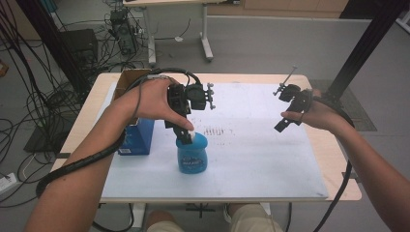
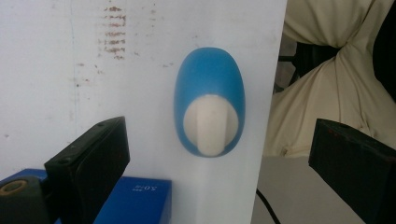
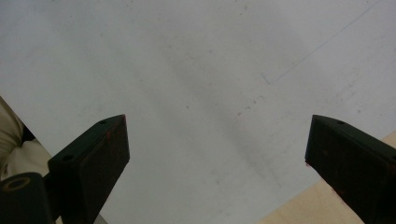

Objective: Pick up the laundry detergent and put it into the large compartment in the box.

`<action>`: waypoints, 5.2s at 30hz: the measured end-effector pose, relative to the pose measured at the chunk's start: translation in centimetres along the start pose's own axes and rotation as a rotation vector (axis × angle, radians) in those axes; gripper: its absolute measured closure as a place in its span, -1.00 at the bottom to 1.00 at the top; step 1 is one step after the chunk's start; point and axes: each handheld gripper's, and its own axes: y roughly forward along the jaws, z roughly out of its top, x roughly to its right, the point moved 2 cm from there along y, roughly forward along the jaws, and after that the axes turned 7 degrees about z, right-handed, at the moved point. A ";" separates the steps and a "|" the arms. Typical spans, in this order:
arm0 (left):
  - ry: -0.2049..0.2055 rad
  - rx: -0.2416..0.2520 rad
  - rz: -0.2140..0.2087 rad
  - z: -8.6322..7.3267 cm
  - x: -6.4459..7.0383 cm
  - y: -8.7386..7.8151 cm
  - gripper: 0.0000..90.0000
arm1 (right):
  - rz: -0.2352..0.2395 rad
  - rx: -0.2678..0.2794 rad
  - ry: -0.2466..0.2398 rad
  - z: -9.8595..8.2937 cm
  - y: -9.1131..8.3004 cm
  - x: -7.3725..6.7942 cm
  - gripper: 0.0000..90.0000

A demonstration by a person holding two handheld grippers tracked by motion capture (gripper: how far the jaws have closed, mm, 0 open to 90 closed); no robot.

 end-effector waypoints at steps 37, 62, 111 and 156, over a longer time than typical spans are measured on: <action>-0.006 0.002 -0.007 0.5 -0.3 0.9 -0.87 | 0.000 0.001 0.002 -0.2 0.0 0.0 -0.86; -0.020 -0.008 -0.039 0.1 -0.1 4.1 -0.88 | 0.008 -0.001 0.003 -0.3 0.5 0.2 -0.85; -0.018 -0.052 -0.023 0.7 0.8 7.3 -0.87 | 0.013 -0.002 0.003 -0.1 1.1 0.1 -0.86; -0.019 -0.057 -0.027 0.7 0.8 7.9 -0.87 | 0.016 -0.002 0.005 -0.1 1.1 0.2 -0.86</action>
